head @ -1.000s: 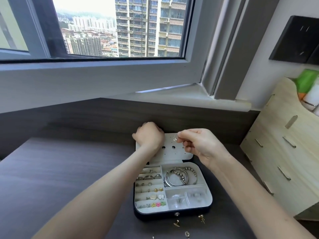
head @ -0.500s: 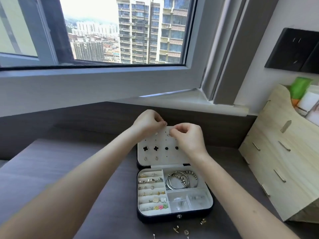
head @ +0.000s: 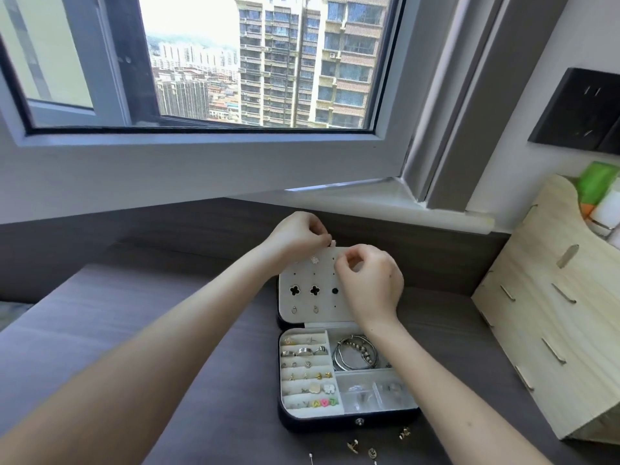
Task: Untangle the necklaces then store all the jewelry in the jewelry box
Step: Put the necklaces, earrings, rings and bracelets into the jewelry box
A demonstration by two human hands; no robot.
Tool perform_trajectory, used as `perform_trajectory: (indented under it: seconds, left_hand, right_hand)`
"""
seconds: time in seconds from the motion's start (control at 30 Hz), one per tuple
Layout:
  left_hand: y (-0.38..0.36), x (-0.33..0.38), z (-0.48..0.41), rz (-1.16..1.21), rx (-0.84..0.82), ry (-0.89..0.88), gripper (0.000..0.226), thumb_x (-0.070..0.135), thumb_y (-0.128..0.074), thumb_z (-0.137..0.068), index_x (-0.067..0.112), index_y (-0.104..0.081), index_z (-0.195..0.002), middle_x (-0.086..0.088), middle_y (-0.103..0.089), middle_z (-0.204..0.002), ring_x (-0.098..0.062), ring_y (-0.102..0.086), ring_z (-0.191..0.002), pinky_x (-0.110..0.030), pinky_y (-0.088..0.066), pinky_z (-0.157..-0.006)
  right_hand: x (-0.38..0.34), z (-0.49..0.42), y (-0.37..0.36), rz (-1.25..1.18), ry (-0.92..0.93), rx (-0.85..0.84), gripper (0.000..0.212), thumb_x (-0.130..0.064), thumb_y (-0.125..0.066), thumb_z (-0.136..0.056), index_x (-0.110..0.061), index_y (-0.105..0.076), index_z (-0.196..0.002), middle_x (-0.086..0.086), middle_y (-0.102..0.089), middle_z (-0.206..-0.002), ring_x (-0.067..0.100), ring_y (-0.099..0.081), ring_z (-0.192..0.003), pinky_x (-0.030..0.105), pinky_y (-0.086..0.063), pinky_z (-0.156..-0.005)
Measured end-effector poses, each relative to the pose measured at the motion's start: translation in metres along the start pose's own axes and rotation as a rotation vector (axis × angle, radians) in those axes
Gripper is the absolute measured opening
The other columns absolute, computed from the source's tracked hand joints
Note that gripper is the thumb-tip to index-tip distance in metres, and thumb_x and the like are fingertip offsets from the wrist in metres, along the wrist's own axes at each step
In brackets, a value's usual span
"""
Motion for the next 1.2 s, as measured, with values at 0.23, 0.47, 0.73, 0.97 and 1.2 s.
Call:
perform_trajectory:
  seconds: [0.23, 0.47, 0.73, 0.97, 1.2]
  left_hand:
    - [-0.002, -0.001, 0.003, 0.057, 0.051, -0.006, 0.008, 0.02, -0.067, -0.082, 0.013, -0.063, -0.083, 0.003, -0.063, -0.083, -0.008, -0.052, -0.067, -0.022, -0.035, -0.051]
    - [-0.002, 0.002, 0.008, 0.077, 0.102, 0.009, 0.005, 0.012, -0.065, -0.08, 0.016, -0.063, -0.081, 0.004, -0.062, -0.08, -0.005, -0.054, -0.067, -0.014, -0.036, -0.048]
    - [-0.002, 0.006, 0.018, 0.071, 0.139, -0.023, 0.011, 0.019, -0.073, -0.076, 0.016, -0.062, -0.077, 0.005, -0.062, -0.076, -0.005, -0.055, -0.067, -0.014, -0.037, -0.05]
    - [-0.003, 0.01, 0.026, 0.117, 0.171, -0.027, 0.009, 0.008, -0.069, -0.075, 0.013, -0.063, -0.08, -0.003, -0.066, -0.082, -0.015, -0.06, -0.074, -0.02, -0.043, -0.057]
    - [-0.004, 0.007, 0.026, 0.09, 0.176, -0.03, 0.011, 0.011, -0.072, -0.074, 0.015, -0.063, -0.079, -0.001, -0.066, -0.084, -0.013, -0.061, -0.078, -0.017, -0.041, -0.056]
  right_hand:
    - [-0.011, -0.005, 0.003, 0.104, -0.015, -0.065, 0.014, -0.019, -0.057, -0.078, -0.023, -0.054, -0.065, -0.002, -0.066, -0.077, 0.02, -0.057, -0.081, 0.027, -0.032, -0.063]
    - [-0.005, 0.0, 0.002, 0.041, -0.088, -0.079, 0.015, -0.018, -0.058, -0.078, -0.022, -0.053, -0.064, 0.0, -0.063, -0.085, 0.018, -0.054, -0.074, 0.026, -0.027, -0.059]
    - [-0.019, -0.011, 0.013, 0.151, -0.065, -0.212, 0.02, -0.028, -0.052, -0.087, -0.022, -0.067, -0.075, 0.003, -0.068, -0.085, 0.03, -0.061, -0.091, 0.028, -0.036, -0.067]
    - [-0.018, -0.006, 0.014, 0.181, -0.095, -0.199, 0.019, -0.022, -0.048, -0.083, -0.014, -0.06, -0.071, 0.008, -0.066, -0.08, 0.033, -0.059, -0.081, 0.03, -0.041, -0.064]
    - [-0.017, -0.008, 0.022, 0.316, 0.019, -0.189, 0.023, -0.039, -0.058, -0.088, -0.02, -0.07, -0.085, 0.003, -0.07, -0.09, 0.026, -0.064, -0.09, 0.027, -0.038, -0.065]
Point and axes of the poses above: each hand's wrist, its own z-axis away from the middle knuckle, its own y-axis out of the back of the hand, x = y × z, the point moved 1 cm from there along -z, towards the middle knuckle
